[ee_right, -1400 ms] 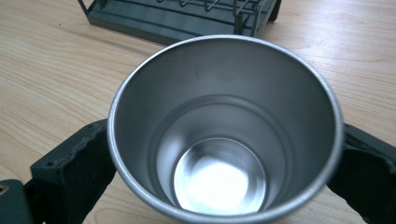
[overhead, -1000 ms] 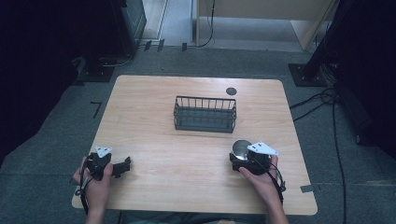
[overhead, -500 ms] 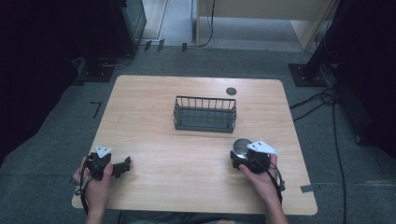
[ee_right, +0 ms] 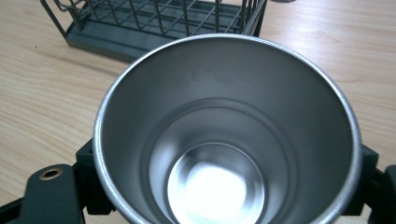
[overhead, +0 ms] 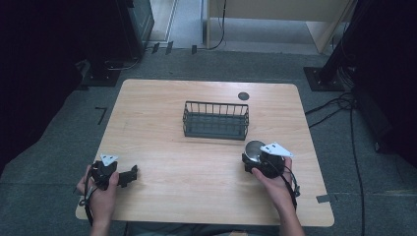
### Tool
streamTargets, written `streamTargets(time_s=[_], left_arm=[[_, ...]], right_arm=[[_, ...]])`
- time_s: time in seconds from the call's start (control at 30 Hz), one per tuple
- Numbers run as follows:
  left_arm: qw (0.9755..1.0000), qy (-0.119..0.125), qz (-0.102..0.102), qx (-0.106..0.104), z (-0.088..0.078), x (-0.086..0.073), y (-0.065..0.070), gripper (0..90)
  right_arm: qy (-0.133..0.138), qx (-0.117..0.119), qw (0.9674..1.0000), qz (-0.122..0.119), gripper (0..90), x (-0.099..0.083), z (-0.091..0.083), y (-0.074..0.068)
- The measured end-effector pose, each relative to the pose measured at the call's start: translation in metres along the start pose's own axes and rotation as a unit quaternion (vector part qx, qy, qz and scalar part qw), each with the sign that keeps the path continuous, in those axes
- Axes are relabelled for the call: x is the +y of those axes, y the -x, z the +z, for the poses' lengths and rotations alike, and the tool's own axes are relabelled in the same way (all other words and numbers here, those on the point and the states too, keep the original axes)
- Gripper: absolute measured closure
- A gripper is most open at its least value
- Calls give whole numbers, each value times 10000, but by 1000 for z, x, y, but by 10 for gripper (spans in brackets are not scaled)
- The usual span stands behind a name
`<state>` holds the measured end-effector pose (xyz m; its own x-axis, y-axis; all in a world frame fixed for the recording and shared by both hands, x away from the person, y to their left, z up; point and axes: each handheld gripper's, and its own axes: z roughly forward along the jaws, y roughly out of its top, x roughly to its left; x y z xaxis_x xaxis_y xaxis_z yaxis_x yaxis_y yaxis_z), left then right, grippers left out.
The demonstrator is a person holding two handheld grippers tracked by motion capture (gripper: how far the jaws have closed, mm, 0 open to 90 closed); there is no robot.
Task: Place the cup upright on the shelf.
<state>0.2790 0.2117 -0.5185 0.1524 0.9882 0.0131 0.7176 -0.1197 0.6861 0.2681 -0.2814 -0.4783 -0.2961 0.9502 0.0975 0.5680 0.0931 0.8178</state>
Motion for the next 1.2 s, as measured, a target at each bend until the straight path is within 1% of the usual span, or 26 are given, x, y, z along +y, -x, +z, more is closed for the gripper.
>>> streamTargets(time_s=[0.3, 0.83, 0.93, 1.0, 1.2], left_arm=[[10000, 0, -1, 0, 0, 0, 0, 0], [10000, -3, -1, 0, 0, 0, 0, 0], [10000, -1, -1, 0, 0, 0, 0, 0], [10000, 1, 0, 1, 0, 0, 0, 0], [10000, 0, 0, 0, 0, 0, 0, 0]], right_arm=[[78, 14, 10000, -2, 173, 16, -1, -3], [112, 87, 9997, -192, 174, 44, -1, -13], [149, 107, 9995, -245, 174, 51, -1, -15], [159, 105, 9995, -251, 174, 53, -1, -15], [169, 133, 9991, -358, 174, 65, -2, -20]])
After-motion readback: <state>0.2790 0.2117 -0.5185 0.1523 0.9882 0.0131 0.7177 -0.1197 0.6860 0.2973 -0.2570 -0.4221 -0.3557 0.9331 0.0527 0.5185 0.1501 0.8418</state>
